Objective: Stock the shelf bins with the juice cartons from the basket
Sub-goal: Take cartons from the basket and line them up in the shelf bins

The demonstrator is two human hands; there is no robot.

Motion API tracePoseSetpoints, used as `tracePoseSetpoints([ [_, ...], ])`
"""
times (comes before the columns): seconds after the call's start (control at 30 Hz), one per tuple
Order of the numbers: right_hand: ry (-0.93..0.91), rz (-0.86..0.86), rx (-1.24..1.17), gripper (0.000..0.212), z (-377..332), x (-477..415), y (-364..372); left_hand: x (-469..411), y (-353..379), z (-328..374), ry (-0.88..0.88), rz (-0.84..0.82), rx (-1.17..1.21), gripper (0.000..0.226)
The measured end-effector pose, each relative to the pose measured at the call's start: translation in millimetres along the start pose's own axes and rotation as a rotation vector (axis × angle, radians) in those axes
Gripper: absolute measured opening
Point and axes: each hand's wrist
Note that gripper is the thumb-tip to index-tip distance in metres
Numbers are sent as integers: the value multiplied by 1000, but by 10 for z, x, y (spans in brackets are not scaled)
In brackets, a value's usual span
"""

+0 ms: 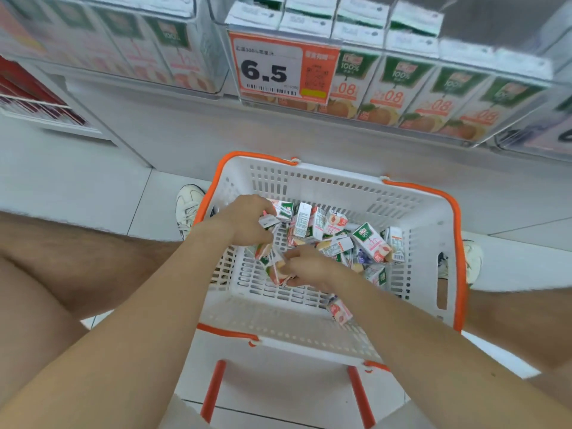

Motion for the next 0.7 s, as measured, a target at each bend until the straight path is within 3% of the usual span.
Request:
tracePoseSetpoints([
  [0.07, -15, 0, -182, 10, -140, 227, -201, 92, -134, 128, 9, 43, 86, 38],
  [0.13, -45, 53, -223, 11, -234, 445, -351, 196, -295, 229, 17, 99, 166, 24],
  [0.33, -117, 385, -91, 12, -395, 951, -524, 604, -761, 611, 90, 90, 356, 51],
  [0.43, -168, 382, -314, 58, -516, 1289, -560, 827, -893, 808, 134, 156, 245, 54],
  [0.53, -354, 250, -223, 89, -649, 1655, -569, 987, -967, 977, 197, 247, 289, 51],
  [0.7, -605, 262, -141, 53, -953, 2217, -617, 1204, -1069, 1258, 266, 403, 369, 45],
])
Point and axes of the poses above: each hand's wrist, its own x-axis away from the middle knuckle, its own y-axis out of the palm, z = x × y, and after that the axes turned 1 degree about -x, right-handed
